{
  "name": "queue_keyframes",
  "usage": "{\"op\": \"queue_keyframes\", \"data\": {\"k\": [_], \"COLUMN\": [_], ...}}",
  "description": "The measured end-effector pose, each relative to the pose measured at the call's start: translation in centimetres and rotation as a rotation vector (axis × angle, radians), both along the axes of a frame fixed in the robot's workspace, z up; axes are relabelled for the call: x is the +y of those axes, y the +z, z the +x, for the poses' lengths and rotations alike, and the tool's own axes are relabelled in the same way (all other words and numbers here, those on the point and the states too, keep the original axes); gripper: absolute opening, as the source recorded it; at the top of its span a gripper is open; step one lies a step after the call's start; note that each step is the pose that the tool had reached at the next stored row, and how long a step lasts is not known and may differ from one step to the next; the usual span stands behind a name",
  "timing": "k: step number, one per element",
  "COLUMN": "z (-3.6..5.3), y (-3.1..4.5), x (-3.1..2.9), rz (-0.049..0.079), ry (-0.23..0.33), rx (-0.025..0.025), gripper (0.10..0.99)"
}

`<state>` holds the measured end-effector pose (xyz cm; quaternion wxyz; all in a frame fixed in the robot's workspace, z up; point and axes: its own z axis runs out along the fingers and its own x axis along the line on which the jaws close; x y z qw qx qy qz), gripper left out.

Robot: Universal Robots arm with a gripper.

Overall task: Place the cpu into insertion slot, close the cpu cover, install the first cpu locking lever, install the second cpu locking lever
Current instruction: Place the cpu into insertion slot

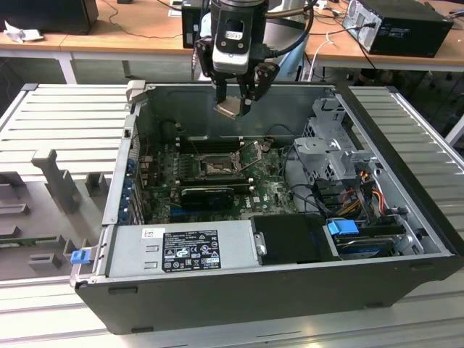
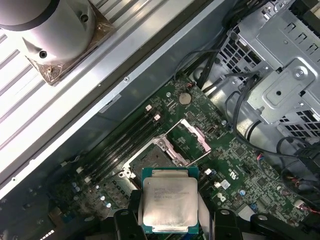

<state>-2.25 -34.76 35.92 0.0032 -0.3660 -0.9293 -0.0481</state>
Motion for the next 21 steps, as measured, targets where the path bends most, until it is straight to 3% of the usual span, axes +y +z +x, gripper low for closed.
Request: {"op": "queue_keyframes", "data": {"k": [5, 12, 16, 17, 21], "z": [0.00, 0.00, 0.00, 0.00, -0.10], "y": [-0.01, -0.04, -0.07, -0.09, -0.10], "x": [0.00, 0.00, 0.00, 0.00, 0.00], "rz": [-0.001, -0.001, -0.001, -0.001, -0.001], "ry": [-0.023, -0.107, -0.189, -0.231, -0.269], "rx": [0.0000, 0.0000, 0.0000, 0.0001, 0.0002], "gripper": [0.529, 0.529, 0.529, 0.529, 0.529]}}
